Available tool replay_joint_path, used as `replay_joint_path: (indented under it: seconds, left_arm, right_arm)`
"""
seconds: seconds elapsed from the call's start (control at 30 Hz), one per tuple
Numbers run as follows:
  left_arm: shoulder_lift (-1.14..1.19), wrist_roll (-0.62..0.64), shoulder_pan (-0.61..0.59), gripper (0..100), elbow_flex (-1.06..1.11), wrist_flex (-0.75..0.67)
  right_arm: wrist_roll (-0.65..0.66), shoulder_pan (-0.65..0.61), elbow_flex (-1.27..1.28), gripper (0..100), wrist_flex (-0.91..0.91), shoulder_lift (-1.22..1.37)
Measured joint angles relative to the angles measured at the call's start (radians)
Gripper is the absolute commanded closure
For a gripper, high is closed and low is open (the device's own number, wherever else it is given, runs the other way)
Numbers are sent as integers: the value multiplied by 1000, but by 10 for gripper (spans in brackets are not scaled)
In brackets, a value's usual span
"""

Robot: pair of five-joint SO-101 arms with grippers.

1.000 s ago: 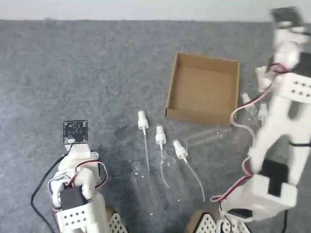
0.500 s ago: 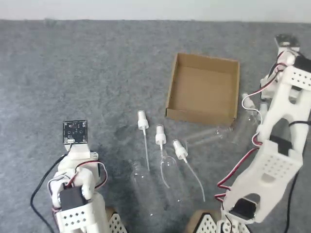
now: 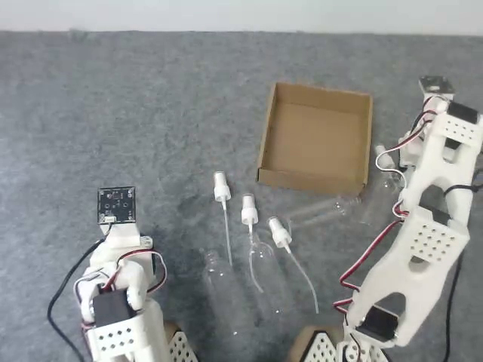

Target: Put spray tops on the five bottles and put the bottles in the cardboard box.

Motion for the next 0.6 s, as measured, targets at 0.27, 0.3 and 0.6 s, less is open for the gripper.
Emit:
replay_joint_path:
  seconds: [0.27,0.3,0.6]
  left_arm:
    - [0,0,0,987,0,0]
    - [0,0,0,987,0,0]
    - [0,0,0,987,0,0]
  right_arm:
    - [0,0,0,874,-28,78]
    - [0,0,-2,907,-28,83]
    - [2,9,-40,982,5,86]
